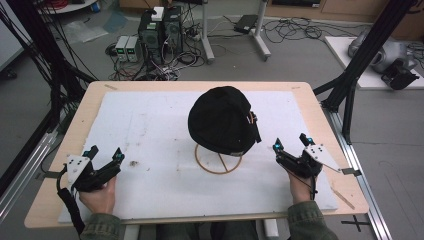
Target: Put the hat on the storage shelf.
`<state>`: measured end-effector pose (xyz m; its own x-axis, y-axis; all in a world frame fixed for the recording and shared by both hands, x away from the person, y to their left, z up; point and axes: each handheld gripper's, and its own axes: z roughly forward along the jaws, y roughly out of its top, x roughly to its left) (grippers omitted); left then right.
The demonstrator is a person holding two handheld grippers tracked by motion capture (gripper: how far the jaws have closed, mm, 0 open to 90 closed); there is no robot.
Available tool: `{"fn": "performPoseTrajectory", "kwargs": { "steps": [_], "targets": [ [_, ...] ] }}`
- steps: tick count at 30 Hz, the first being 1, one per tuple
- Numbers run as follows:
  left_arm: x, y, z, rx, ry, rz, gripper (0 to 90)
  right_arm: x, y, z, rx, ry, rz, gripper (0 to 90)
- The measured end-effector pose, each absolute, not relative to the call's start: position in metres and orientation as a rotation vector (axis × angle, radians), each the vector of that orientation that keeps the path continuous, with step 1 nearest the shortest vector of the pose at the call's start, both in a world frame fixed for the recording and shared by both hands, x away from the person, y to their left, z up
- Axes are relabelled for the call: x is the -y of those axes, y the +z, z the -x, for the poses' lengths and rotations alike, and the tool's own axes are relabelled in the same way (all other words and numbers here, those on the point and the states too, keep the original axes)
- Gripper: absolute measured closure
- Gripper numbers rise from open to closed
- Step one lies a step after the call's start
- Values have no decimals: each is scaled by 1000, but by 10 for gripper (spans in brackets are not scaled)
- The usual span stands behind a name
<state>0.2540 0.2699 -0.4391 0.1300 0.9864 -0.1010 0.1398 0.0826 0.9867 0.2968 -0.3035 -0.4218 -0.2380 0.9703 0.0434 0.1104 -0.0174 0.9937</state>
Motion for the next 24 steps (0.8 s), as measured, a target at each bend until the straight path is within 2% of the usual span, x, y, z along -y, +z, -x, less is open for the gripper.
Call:
{"fn": "performPoseTrajectory", "kwargs": {
  "steps": [24],
  "targets": [
    [-269,-439,-255,-1243,970,-1302,199,305,-424,-297,-1457,1363,-1199,113]
  ]
}}
